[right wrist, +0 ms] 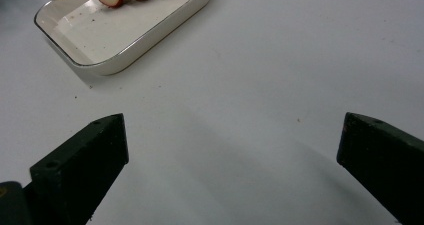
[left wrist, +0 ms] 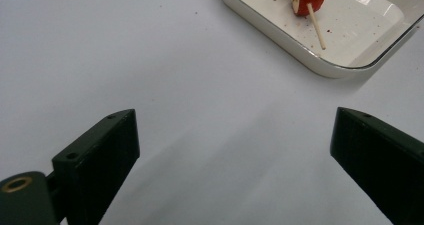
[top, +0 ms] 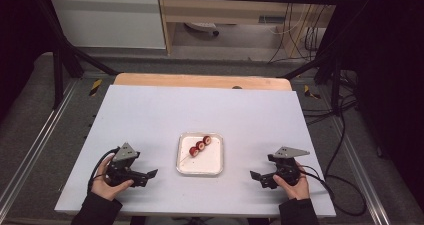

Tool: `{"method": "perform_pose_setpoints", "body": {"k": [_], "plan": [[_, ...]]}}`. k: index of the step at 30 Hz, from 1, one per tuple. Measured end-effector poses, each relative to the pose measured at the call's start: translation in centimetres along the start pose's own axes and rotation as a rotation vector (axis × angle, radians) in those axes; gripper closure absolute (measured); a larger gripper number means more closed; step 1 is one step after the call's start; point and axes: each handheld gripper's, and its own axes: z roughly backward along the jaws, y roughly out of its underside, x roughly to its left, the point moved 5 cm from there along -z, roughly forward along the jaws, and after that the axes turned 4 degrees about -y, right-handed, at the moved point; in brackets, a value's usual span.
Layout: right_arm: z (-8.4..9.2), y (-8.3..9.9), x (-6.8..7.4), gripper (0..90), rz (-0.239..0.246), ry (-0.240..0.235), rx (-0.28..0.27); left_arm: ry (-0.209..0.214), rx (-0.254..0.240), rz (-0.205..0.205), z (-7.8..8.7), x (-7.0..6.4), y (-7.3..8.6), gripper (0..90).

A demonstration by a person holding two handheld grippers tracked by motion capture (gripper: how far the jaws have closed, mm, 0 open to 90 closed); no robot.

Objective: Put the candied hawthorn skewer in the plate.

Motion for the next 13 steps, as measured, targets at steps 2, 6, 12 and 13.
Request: {"method": "perform_pose_setpoints", "body": {"k": [2, 6, 12, 13], "plan": [[-0.1, 0.1, 0.0, 0.6, 0.005, 0.002, 0.005, -0.002, -0.001, 0.003, 0.2, 0.3, 0.3, 5.7], [-0.1, 0.2, 0.0, 0.6, 0.005, 0.001, 0.012, -0.003, 0.008, 0.005, 0.3, 0.7, 1.0, 5.8], [-0.1, 0.2, 0.0, 0.6, 0.001, 0.002, 0.015, -0.003, 0.010, 0.010, 0.4, 1.0, 1.2, 5.8], [-0.1, 0.2, 0.0, 0.6, 0.003, 0.001, 0.018, -0.003, 0.011, 0.011, 0.4, 1.0, 1.3, 5.8]]}}
